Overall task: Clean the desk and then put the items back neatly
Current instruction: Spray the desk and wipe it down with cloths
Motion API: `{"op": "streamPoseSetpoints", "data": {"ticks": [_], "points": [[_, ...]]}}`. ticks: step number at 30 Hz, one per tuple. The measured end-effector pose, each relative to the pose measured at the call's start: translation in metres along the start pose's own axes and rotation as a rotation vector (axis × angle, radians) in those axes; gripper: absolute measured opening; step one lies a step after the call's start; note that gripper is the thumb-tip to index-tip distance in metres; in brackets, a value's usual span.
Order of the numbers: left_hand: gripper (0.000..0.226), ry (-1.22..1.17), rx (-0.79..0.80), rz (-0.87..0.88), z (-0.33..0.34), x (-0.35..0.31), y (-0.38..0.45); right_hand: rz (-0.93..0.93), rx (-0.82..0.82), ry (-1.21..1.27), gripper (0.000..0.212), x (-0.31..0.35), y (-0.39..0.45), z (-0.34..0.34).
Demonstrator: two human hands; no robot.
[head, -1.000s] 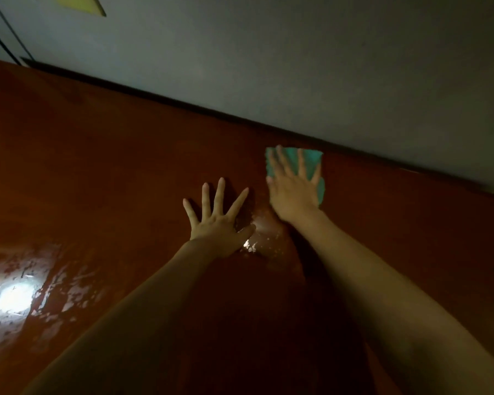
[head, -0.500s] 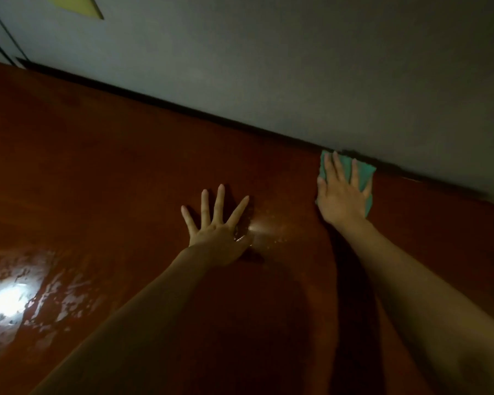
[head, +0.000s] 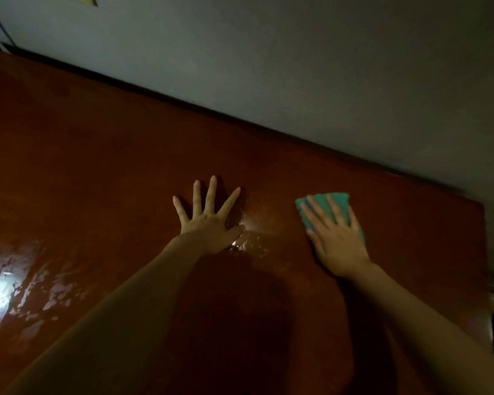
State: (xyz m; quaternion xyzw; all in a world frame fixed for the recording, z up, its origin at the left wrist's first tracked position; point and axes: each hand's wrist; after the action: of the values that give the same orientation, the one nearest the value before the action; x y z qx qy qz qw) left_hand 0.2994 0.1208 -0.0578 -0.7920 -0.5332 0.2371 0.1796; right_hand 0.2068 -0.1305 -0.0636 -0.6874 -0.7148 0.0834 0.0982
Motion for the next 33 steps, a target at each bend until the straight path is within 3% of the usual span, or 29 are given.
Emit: {"op": "streamPoseSetpoints", "data": {"ticks": [3,5,7,12,17,19,21,23,25,28,33], "points": [[0.078,0.014,-0.003,-0.008,0.0,-0.001,0.0,0.381,-0.032,0.143,0.053,-0.005,0.04,-0.006],[0.078,0.014,-0.017,-0.009,0.002,-0.002,0.0,0.499,-0.064,0.202,0.054,0.014,0.067,-0.014],[0.077,0.011,-0.028,-0.008,0.002,-0.002,-0.001,0.451,-0.068,0.22,0.054,0.039,0.078,-0.017],[0.078,-0.004,-0.013,-0.004,0.004,-0.001,-0.012,0.033,-0.051,0.098,0.057,0.102,0.01,0.011],[0.079,0.058,0.048,0.052,0.025,0.006,-0.054,-0.296,-0.008,-0.046,0.062,0.068,-0.095,0.039],[0.078,0.059,0.06,0.063,0.032,0.007,-0.065,-0.184,0.038,-0.051,0.059,0.042,-0.102,0.034],[0.076,0.049,0.05,0.061,0.036,0.007,-0.071,0.051,-0.012,0.0,0.057,0.03,-0.084,0.025],[0.076,0.052,0.04,0.058,0.04,0.005,-0.077,0.312,-0.04,0.106,0.054,0.035,-0.056,0.02],[0.075,0.063,0.042,0.064,0.046,0.006,-0.084,0.459,-0.049,0.154,0.054,0.053,-0.034,0.013],[0.074,0.092,0.04,0.079,0.059,0.011,-0.101,0.399,-0.038,0.159,0.054,0.09,-0.027,0.012],[0.071,0.079,0.028,0.084,0.07,0.015,-0.116,0.057,-0.045,0.052,0.054,0.156,-0.083,0.033]]}}
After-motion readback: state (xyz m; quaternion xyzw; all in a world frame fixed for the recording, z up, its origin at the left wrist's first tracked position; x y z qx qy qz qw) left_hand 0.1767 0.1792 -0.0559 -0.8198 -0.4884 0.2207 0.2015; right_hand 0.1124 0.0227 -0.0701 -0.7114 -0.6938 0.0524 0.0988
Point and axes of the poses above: each hand's wrist, its own y-axis towards the middle knuckle, its own z-axis out of the palm, x = y × z, and after that the axes turned 4 degrees about -x, right-handed
